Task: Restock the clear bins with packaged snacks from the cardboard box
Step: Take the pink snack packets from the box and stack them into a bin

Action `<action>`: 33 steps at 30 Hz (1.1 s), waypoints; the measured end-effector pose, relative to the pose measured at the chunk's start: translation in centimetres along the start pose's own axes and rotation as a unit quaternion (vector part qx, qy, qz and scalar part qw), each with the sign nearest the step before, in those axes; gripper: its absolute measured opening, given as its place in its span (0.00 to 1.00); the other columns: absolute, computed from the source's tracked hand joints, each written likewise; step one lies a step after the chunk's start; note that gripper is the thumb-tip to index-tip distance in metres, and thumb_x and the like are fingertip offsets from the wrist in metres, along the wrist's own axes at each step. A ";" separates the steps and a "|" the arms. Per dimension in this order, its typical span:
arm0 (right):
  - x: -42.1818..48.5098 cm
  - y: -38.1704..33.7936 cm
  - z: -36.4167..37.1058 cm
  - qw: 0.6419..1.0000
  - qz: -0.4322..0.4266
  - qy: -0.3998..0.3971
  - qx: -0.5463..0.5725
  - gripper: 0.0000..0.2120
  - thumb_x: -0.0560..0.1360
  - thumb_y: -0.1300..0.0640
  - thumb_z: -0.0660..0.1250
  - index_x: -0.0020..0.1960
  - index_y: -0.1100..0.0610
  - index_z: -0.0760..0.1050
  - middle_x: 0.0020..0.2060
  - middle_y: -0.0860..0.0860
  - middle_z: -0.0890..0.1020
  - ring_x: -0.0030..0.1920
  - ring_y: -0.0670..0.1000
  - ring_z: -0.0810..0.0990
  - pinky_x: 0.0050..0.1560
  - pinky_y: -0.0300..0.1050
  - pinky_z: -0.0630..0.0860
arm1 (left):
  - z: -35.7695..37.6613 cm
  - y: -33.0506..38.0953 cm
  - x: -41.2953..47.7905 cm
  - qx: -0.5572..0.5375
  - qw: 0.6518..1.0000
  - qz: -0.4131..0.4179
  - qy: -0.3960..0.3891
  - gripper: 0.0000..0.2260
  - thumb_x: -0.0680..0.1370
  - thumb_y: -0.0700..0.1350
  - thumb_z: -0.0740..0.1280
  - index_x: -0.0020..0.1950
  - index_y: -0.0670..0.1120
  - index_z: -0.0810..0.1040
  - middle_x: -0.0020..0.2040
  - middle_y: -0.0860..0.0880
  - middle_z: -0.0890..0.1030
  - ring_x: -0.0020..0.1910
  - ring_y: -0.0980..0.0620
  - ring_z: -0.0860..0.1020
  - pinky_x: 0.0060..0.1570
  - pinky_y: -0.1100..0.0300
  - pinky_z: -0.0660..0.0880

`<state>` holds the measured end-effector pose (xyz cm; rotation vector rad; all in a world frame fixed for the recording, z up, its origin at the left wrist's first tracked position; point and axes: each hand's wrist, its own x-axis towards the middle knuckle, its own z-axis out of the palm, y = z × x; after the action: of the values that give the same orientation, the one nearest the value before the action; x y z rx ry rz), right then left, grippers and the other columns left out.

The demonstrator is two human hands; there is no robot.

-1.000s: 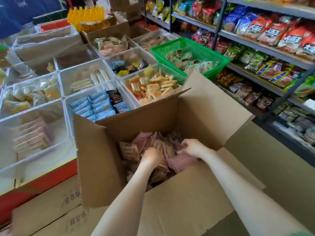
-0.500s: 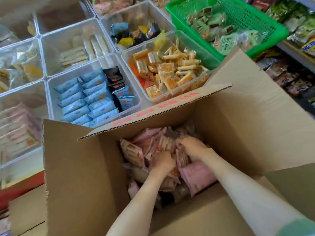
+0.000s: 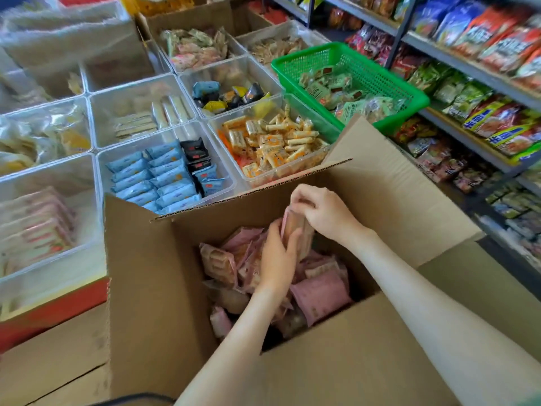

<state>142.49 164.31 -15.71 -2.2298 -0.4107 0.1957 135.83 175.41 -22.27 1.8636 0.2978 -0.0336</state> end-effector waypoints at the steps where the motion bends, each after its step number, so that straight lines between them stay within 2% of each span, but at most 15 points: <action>1: -0.9 -1.4 -0.7 1.000 -0.011 0.023 0.002 0.07 0.75 0.63 0.65 0.39 0.55 0.72 0.34 0.47 0.78 0.37 0.42 0.74 0.39 0.30 0.66 | -0.5 0.7 -0.7 -0.008 1.000 -0.001 -0.011 0.09 0.80 0.50 0.63 0.58 0.50 0.72 0.47 0.56 0.78 0.46 0.58 0.75 0.37 0.73 0.68; 4: -3.7 -4.2 -2.1 0.995 -0.026 0.096 0.012 0.05 0.76 0.64 0.63 0.42 0.58 0.74 0.36 0.47 0.78 0.38 0.44 0.73 0.37 0.27 0.68 | -2.5 3.2 -3.1 -0.095 0.992 0.011 -0.080 0.03 0.80 0.47 0.64 0.49 0.49 0.75 0.41 0.54 0.77 0.40 0.60 0.75 0.34 0.73 0.70; 5: -4.6 -4.8 -2.2 0.992 -0.029 0.124 0.019 0.05 0.76 0.64 0.62 0.43 0.57 0.74 0.36 0.47 0.78 0.39 0.45 0.75 0.40 0.30 0.70 | -3.4 3.8 -3.9 -0.114 0.989 0.022 -0.094 0.03 0.80 0.47 0.64 0.49 0.50 0.76 0.41 0.53 0.78 0.40 0.60 0.76 0.36 0.70 0.72; 7: -6.3 -6.2 -2.4 0.985 -0.031 0.169 0.024 0.07 0.77 0.63 0.61 0.43 0.55 0.73 0.37 0.48 0.79 0.42 0.51 0.78 0.46 0.44 0.75 | -5.6 4.8 -6.0 -0.124 0.987 0.033 -0.100 0.05 0.80 0.49 0.64 0.51 0.50 0.78 0.42 0.53 0.80 0.40 0.60 0.76 0.40 0.65 0.73; 9: -7.9 -7.9 -2.3 0.979 -0.026 0.200 0.040 0.07 0.78 0.61 0.60 0.43 0.54 0.72 0.40 0.50 0.80 0.45 0.54 0.78 0.47 0.48 0.74 | -8.0 5.4 -8.4 -0.129 0.985 0.031 -0.109 0.09 0.79 0.52 0.65 0.54 0.49 0.78 0.44 0.52 0.80 0.42 0.56 0.77 0.45 0.59 0.75; 13: -9.9 -11.6 -1.3 0.976 -0.022 0.210 0.051 0.05 0.79 0.58 0.59 0.48 0.55 0.74 0.45 0.50 0.79 0.45 0.49 0.75 0.41 0.40 0.66 | -12.8 4.9 -13.3 -0.166 0.979 0.002 -0.120 0.13 0.76 0.53 0.68 0.55 0.46 0.77 0.48 0.46 0.82 0.47 0.47 0.81 0.54 0.49 0.78; 16: -10.2 -14.2 0.5 0.978 -0.051 0.193 0.063 0.05 0.79 0.60 0.59 0.48 0.54 0.74 0.47 0.52 0.79 0.45 0.48 0.76 0.35 0.31 0.65 | -16.2 4.6 -15.9 -0.156 0.984 0.005 -0.082 0.12 0.77 0.50 0.68 0.55 0.45 0.78 0.49 0.42 0.83 0.47 0.45 0.83 0.53 0.51 0.80; 19: -10.3 -16.6 2.4 0.973 -0.072 0.204 0.077 0.07 0.78 0.63 0.59 0.49 0.57 0.75 0.48 0.53 0.79 0.49 0.52 0.76 0.36 0.32 0.63 | -19.4 4.3 -17.5 -0.154 0.987 0.000 -0.056 0.11 0.77 0.51 0.66 0.54 0.46 0.79 0.49 0.42 0.84 0.48 0.44 0.83 0.48 0.53 0.81; 21: -10.5 -17.9 3.4 0.975 -0.083 0.192 0.079 0.07 0.79 0.63 0.58 0.48 0.55 0.73 0.45 0.49 0.78 0.46 0.48 0.74 0.36 0.32 0.64 | -21.3 4.0 -18.2 -0.139 0.990 0.024 -0.024 0.13 0.78 0.53 0.64 0.56 0.46 0.77 0.49 0.44 0.84 0.48 0.45 0.83 0.47 0.56 0.80; 23: -10.7 -19.5 4.5 0.979 -0.128 0.156 0.040 0.07 0.78 0.63 0.59 0.47 0.54 0.73 0.42 0.47 0.77 0.44 0.46 0.73 0.38 0.27 0.65 | -23.3 4.0 -18.6 -0.136 0.988 0.069 0.030 0.14 0.77 0.57 0.66 0.56 0.49 0.78 0.49 0.47 0.83 0.48 0.49 0.82 0.50 0.56 0.79; 25: -10.8 -21.7 6.0 0.977 -0.190 0.093 -0.003 0.06 0.77 0.64 0.61 0.46 0.55 0.74 0.40 0.48 0.78 0.42 0.46 0.74 0.38 0.24 0.64 | -25.3 4.6 -18.6 -0.095 0.987 0.112 0.065 0.09 0.75 0.57 0.67 0.52 0.56 0.80 0.48 0.53 0.83 0.48 0.53 0.81 0.53 0.56 0.77; 26: -10.7 -22.9 6.9 0.974 -0.217 0.064 -0.017 0.06 0.77 0.64 0.61 0.46 0.56 0.75 0.40 0.48 0.78 0.42 0.46 0.74 0.38 0.25 0.65 | -26.3 5.0 -18.6 -0.061 0.988 0.125 0.063 0.05 0.77 0.54 0.67 0.50 0.57 0.80 0.47 0.54 0.83 0.48 0.55 0.81 0.54 0.57 0.77; 29: -9.6 -27.0 10.0 0.959 -0.280 0.011 -0.037 0.05 0.77 0.64 0.62 0.49 0.59 0.77 0.39 0.49 0.79 0.41 0.48 0.76 0.40 0.35 0.67 | -29.2 6.2 -18.1 0.044 0.984 0.160 0.070 0.04 0.79 0.48 0.64 0.49 0.56 0.78 0.45 0.55 0.82 0.45 0.58 0.80 0.49 0.64 0.76; 31: -7.9 -29.7 12.6 0.951 -0.306 -0.025 -0.039 0.04 0.77 0.63 0.63 0.48 0.58 0.76 0.38 0.49 0.79 0.42 0.49 0.77 0.44 0.40 0.70 | -31.9 6.0 -17.0 0.080 0.975 0.173 0.113 0.03 0.79 0.49 0.64 0.48 0.55 0.77 0.42 0.55 0.81 0.41 0.59 0.79 0.44 0.64 0.76; 33: -5.6 -32.0 15.4 0.948 -0.314 -0.039 -0.023 0.04 0.76 0.64 0.64 0.46 0.59 0.76 0.38 0.49 0.79 0.42 0.49 0.77 0.44 0.39 0.71 | -35.2 5.1 -15.5 0.096 0.968 0.171 0.159 0.04 0.79 0.48 0.63 0.46 0.52 0.77 0.40 0.54 0.80 0.38 0.59 0.78 0.38 0.63 0.78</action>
<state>125.77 192.47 -0.79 -2.0246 -1.1476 -0.0675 117.46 204.27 -3.89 2.0897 0.1933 0.4920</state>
